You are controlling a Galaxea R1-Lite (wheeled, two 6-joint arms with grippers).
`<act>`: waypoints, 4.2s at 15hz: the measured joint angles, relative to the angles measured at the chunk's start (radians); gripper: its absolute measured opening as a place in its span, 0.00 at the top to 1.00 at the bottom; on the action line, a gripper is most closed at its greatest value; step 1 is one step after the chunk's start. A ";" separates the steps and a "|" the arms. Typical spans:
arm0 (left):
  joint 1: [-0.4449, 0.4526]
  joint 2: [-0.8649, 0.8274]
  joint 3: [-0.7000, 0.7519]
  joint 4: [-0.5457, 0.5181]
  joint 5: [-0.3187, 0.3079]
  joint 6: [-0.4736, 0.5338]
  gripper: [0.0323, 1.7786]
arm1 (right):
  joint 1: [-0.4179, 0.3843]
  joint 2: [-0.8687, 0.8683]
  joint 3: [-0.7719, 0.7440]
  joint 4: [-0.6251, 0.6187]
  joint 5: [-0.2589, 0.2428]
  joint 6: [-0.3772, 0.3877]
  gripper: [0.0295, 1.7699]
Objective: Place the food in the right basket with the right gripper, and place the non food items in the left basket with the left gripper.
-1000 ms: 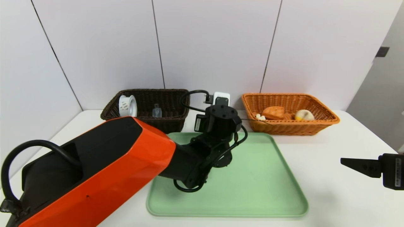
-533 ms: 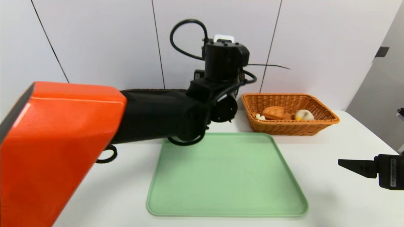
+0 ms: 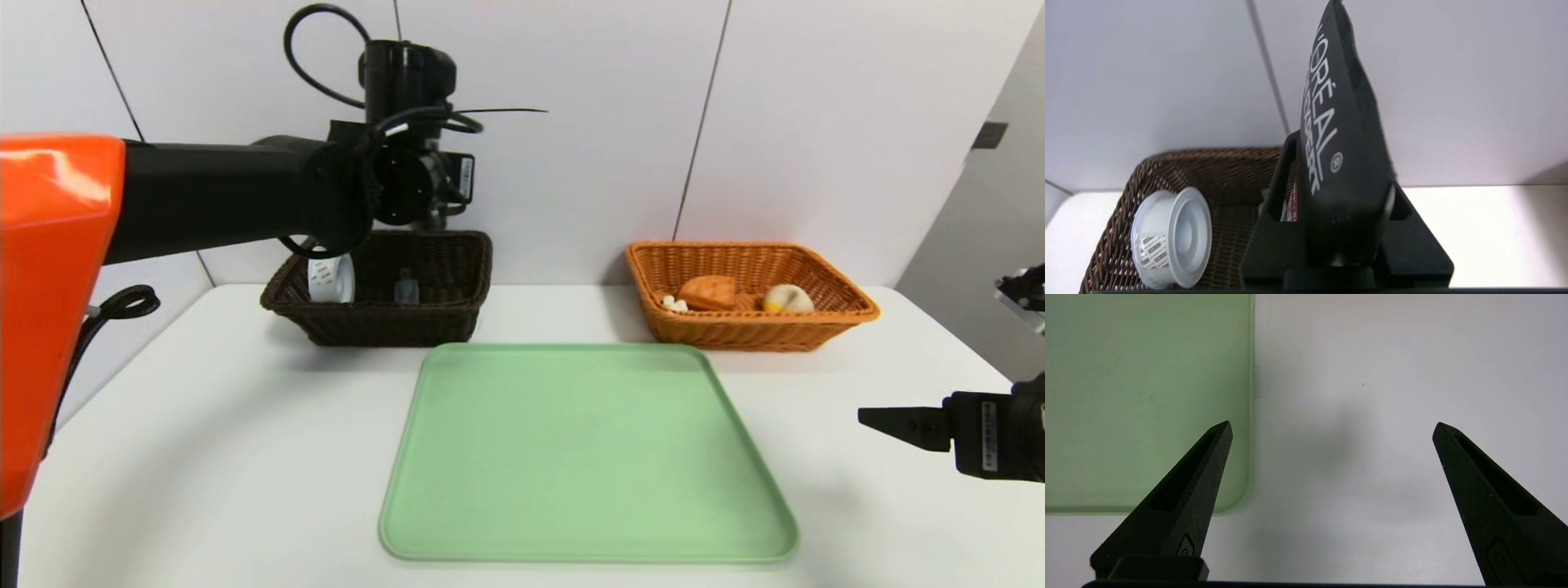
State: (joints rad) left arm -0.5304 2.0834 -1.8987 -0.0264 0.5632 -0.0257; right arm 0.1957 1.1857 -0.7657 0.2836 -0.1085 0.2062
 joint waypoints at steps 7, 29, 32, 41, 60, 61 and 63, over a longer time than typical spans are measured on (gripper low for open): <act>0.111 -0.003 0.147 0.024 -0.151 -0.099 0.80 | 0.000 0.050 -0.026 -0.001 0.000 0.001 0.04; 0.125 0.203 0.122 -0.133 -0.147 -0.150 0.80 | 0.000 0.076 -0.043 0.007 -0.006 -0.004 0.04; 0.129 0.214 0.111 -0.134 -0.146 -0.149 0.80 | 0.000 0.075 -0.043 0.006 -0.006 -0.005 0.04; 0.136 0.242 0.063 -0.131 -0.136 -0.147 0.54 | 0.000 0.074 -0.044 0.007 -0.006 -0.016 0.04; 0.190 -0.689 0.254 0.450 -0.436 0.011 0.09 | -0.027 -0.060 -0.080 0.009 0.062 -0.166 0.04; 0.250 -0.757 0.295 0.458 -0.440 0.023 0.08 | -0.042 -0.082 -0.075 0.009 0.053 -0.164 0.04; 0.385 -0.883 0.386 0.467 -0.443 0.030 0.07 | -0.085 -0.140 -0.045 0.007 0.034 -0.162 0.04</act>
State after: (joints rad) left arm -0.1457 1.2002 -1.5130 0.4411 0.1198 0.0038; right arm 0.1111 1.0457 -0.8111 0.2911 -0.0749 0.0443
